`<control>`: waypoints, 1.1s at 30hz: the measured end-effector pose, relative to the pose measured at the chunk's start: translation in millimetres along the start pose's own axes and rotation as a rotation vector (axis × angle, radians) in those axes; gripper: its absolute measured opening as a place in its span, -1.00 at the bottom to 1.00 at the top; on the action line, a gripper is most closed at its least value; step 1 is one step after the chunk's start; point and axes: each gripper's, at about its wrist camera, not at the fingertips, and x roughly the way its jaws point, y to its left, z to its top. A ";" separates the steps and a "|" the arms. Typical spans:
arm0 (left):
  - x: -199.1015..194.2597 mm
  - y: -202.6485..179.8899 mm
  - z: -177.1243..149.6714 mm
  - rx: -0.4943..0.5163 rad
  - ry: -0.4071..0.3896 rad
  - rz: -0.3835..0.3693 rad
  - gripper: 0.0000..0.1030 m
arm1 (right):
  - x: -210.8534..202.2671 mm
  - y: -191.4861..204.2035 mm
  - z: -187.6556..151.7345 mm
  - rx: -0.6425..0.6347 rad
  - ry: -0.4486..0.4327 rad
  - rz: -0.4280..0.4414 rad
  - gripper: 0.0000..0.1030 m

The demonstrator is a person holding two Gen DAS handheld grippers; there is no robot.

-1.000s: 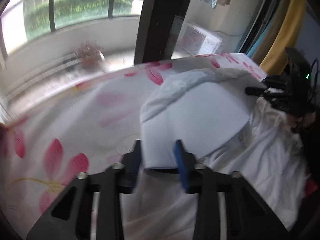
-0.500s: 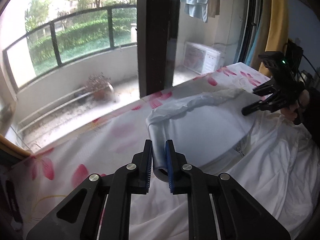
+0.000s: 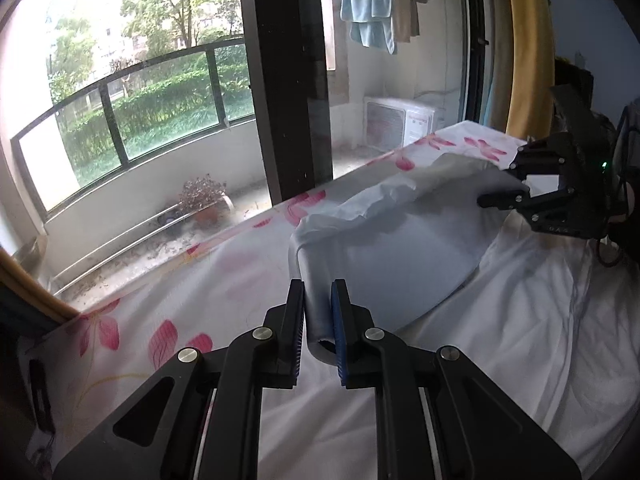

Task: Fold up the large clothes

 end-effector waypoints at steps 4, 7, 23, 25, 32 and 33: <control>-13.9 -6.9 -9.1 0.015 -0.007 0.026 -0.71 | -12.0 -3.7 -8.8 0.036 -0.002 0.028 -0.38; -27.6 -12.4 -15.5 0.022 -0.022 0.036 -0.71 | -21.7 -2.7 -16.3 0.048 -0.022 0.054 -0.37; -77.2 -51.0 -57.2 0.015 -0.030 0.013 -0.71 | -63.3 21.9 -61.4 0.023 0.029 0.047 -0.37; -84.8 -54.9 -65.1 0.013 -0.027 0.010 -0.71 | -68.7 26.0 -71.4 0.011 0.054 0.016 -0.37; -113.6 -65.4 -78.9 0.003 -0.037 -0.002 -0.71 | -97.7 8.5 -89.6 0.091 0.070 -0.010 -0.37; -116.3 -65.3 -79.0 -0.001 -0.039 -0.005 -0.71 | -104.9 4.7 -86.7 0.120 0.054 0.002 -0.36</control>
